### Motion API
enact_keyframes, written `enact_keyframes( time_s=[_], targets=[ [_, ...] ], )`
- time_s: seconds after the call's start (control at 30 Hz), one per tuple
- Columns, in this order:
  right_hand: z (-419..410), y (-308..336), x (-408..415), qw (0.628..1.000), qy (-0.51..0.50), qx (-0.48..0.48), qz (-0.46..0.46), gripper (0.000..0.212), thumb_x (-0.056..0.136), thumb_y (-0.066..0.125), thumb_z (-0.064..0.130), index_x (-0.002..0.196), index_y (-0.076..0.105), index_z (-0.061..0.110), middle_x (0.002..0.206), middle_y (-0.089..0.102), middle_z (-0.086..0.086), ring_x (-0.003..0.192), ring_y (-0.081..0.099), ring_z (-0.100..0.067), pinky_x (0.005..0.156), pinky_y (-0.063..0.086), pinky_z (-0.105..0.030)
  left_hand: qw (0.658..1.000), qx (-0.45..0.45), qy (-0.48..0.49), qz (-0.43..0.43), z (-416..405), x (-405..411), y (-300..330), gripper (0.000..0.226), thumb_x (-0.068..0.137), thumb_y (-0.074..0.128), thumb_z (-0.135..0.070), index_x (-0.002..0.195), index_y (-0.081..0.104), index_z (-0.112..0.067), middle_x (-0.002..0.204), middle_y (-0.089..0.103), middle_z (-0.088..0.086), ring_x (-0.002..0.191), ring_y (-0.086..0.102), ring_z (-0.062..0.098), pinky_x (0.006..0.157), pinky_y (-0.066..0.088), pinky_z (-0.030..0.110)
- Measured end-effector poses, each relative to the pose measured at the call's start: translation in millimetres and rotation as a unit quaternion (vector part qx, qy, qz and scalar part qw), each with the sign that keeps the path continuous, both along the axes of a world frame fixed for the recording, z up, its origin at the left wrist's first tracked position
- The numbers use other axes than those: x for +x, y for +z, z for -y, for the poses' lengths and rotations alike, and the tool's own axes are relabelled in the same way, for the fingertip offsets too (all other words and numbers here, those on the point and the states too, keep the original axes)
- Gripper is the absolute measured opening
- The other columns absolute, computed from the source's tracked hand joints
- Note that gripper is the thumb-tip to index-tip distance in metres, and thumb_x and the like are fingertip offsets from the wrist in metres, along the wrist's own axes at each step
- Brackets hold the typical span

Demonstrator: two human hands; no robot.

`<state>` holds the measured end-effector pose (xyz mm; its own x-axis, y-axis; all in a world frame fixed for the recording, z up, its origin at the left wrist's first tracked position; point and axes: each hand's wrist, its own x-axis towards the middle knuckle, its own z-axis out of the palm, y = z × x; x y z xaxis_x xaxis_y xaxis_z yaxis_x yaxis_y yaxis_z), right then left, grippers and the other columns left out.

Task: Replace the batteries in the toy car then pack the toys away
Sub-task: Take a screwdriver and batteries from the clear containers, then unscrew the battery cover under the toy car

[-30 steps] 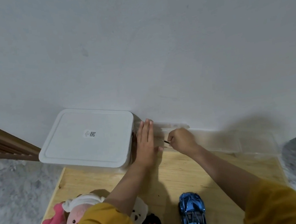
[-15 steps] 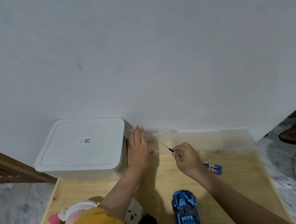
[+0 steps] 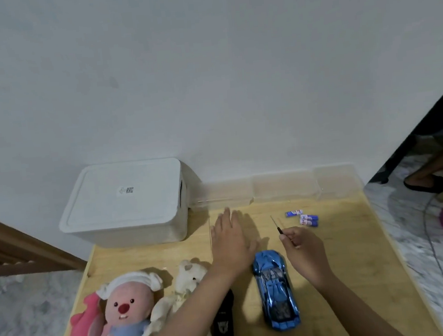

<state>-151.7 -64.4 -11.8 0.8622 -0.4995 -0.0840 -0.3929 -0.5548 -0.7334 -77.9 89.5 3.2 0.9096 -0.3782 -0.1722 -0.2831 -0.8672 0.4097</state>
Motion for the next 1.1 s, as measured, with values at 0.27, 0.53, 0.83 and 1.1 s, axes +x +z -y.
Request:
enact_keyframes(
  time_s=[0.27,0.53,0.83,1.1],
  targets=[
    [8.3,-15.8,-46.1,0.996,-0.082,0.025,-0.004,0.009,0.086,0.065,0.016,0.09,0.071,0.013,0.081,0.068,0.0,0.074,0.06,-0.013,0.067,0.038,-0.022,0.985,0.063,-0.07,-0.143,22.2,-68.5,-6.8,0.093,0.082,0.05,-0.067,0.151,0.004,-0.025,0.16,0.001,0.006,0.134,0.032,0.039,0.106,0.034,0.048],
    [6.1,-19.3,-70.5,0.997,-0.076,-0.014,0.02,0.004,0.083,0.068,0.012,0.083,0.07,0.009,0.068,0.063,0.002,0.064,0.057,-0.011,0.058,0.034,-0.011,0.978,0.024,-0.042,-0.202,33.2,-86.6,-9.4,0.082,0.084,0.058,-0.053,0.149,0.009,-0.038,0.158,-0.013,0.015,0.119,0.052,0.037,0.091,0.049,0.036],
    [-3.8,-3.6,-58.7,0.967,-0.113,0.227,-0.034,0.012,0.092,0.055,0.019,0.083,0.06,0.013,0.088,0.069,-0.008,0.083,0.066,-0.023,0.076,0.051,-0.037,0.953,-0.211,0.029,-0.215,2.3,-70.4,-0.9,0.076,0.088,0.061,-0.037,0.148,0.014,-0.043,0.159,-0.007,-0.001,0.145,0.017,0.023,0.1,0.037,0.029],
    [-12.7,2.9,-45.3,0.889,-0.061,0.437,-0.124,0.024,0.099,0.043,0.031,0.112,0.054,0.015,0.115,0.065,-0.009,0.104,0.062,-0.028,0.092,0.045,-0.045,0.909,-0.362,0.045,-0.203,-6.0,-62.2,2.4,0.07,0.095,0.054,-0.017,0.148,0.014,-0.038,0.16,0.0,-0.005,0.145,-0.013,0.009,0.118,0.021,0.041]
  ],
)
